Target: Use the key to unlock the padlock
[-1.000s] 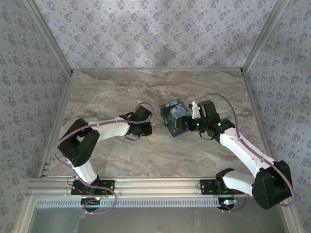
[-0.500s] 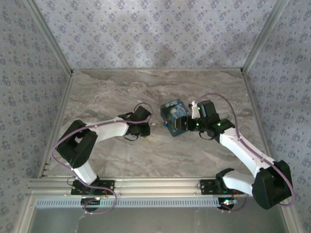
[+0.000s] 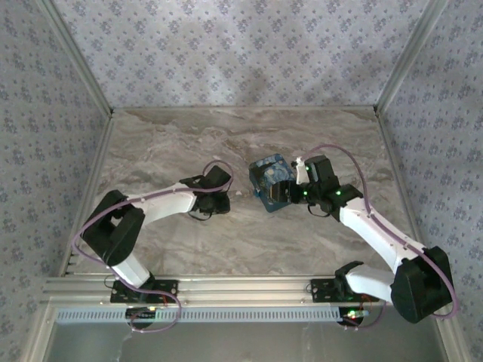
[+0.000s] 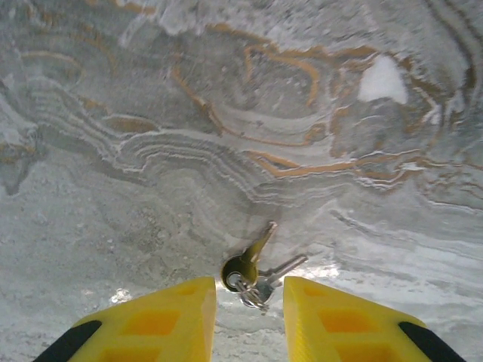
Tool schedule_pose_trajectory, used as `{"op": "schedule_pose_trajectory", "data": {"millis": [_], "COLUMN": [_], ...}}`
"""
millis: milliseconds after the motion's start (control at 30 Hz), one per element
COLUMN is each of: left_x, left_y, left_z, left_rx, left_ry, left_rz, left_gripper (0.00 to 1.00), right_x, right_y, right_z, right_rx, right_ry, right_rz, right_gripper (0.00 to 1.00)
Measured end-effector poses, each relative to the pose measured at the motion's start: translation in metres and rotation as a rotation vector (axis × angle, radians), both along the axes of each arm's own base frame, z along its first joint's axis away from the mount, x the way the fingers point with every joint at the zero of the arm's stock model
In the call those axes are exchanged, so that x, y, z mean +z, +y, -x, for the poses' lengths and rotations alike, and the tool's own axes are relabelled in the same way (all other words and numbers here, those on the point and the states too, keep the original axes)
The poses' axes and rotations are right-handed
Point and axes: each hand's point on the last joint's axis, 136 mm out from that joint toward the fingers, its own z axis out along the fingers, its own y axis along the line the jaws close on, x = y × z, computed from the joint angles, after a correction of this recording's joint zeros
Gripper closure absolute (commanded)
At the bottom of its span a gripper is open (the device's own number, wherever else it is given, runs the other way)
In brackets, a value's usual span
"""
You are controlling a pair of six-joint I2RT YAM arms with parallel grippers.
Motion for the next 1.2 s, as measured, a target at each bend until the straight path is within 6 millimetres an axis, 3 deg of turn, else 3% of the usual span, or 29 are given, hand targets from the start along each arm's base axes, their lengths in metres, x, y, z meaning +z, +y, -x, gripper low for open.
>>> {"op": "schedule_pose_trajectory", "data": {"millis": [200, 533, 767, 900, 1100, 1200], "left_x": [-0.016, -0.015, -0.005, 0.034, 0.127, 0.16], "left_y": [0.003, -0.002, -0.003, -0.009, -0.023, -0.024], "left_z": [0.003, 0.001, 0.002, -0.004, -0.021, -0.022], "left_rx": [0.013, 0.02, -0.012, -0.048, -0.084, -0.085], "left_ry": [0.038, 0.04, 0.029, -0.044, -0.239, -0.309], "left_rz": [-0.026, -0.008, -0.005, 0.037, 0.172, 0.229], "left_gripper": [0.75, 1.0, 1.0, 1.0, 1.0, 1.0], "right_x": [0.0, 0.0, -0.002, -0.001, 0.017, 0.029], "right_y": [0.0, 0.0, 0.002, 0.006, 0.019, 0.031], "right_z": [0.0, 0.0, 0.0, 0.002, 0.005, 0.01], "right_rx": [-0.001, -0.001, 0.008, 0.025, 0.063, 0.09], "right_ry": [0.0, 0.0, 0.007, 0.008, -0.028, -0.058], "right_rz": [0.0, 0.0, -0.001, -0.017, -0.121, -0.19], "right_gripper": [0.29, 0.29, 0.29, 0.34, 0.39, 0.42]}}
